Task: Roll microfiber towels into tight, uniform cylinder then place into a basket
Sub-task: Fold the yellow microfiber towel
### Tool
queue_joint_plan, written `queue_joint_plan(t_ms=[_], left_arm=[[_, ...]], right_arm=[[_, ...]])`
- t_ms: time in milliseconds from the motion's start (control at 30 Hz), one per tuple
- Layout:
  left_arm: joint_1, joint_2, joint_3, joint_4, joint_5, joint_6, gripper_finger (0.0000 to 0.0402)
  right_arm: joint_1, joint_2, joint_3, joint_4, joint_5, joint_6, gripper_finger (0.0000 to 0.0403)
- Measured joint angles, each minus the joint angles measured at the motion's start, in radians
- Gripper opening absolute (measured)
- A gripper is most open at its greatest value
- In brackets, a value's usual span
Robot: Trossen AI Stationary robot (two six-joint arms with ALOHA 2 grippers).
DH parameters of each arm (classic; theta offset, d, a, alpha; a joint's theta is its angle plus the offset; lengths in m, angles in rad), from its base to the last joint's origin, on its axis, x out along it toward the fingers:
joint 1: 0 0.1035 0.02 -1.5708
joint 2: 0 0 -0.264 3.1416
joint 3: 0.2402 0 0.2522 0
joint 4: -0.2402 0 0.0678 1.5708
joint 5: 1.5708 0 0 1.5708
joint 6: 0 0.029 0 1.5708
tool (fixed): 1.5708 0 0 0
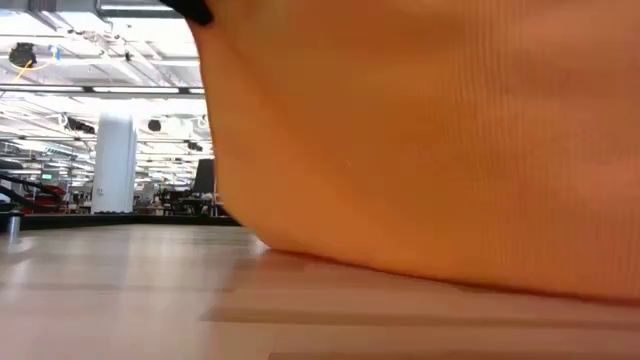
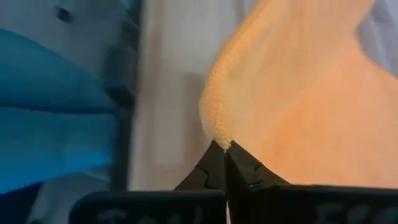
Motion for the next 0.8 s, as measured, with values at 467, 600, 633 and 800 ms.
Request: queue_joint_plan(t_ms=[467,600,633,800], left_arm=[[0.295,0.037,-0.001,0.190,-0.018,0.171,0.0000],[0.351,0.110,-0.002,0.272,-0.015,0.268,0.0000],[0.364,0.128,-0.002,0.282,-0.012,0.285,0.0000],[0.427,0.197,-0.003,0.341,-0.010,0.315,0.0000]], right_arm=[[-0.035,0.013,-0.159,-0.419,0.021,0.529,0.0011],[-0.056,0.013,-0.239,-0.423,-0.014,0.610,0.0010],[-0.060,0.013,-0.254,-0.421,-0.025,0.622,0.0009],[-0.061,0.012,-0.313,-0.418,-0.053,0.676,0.0010]])
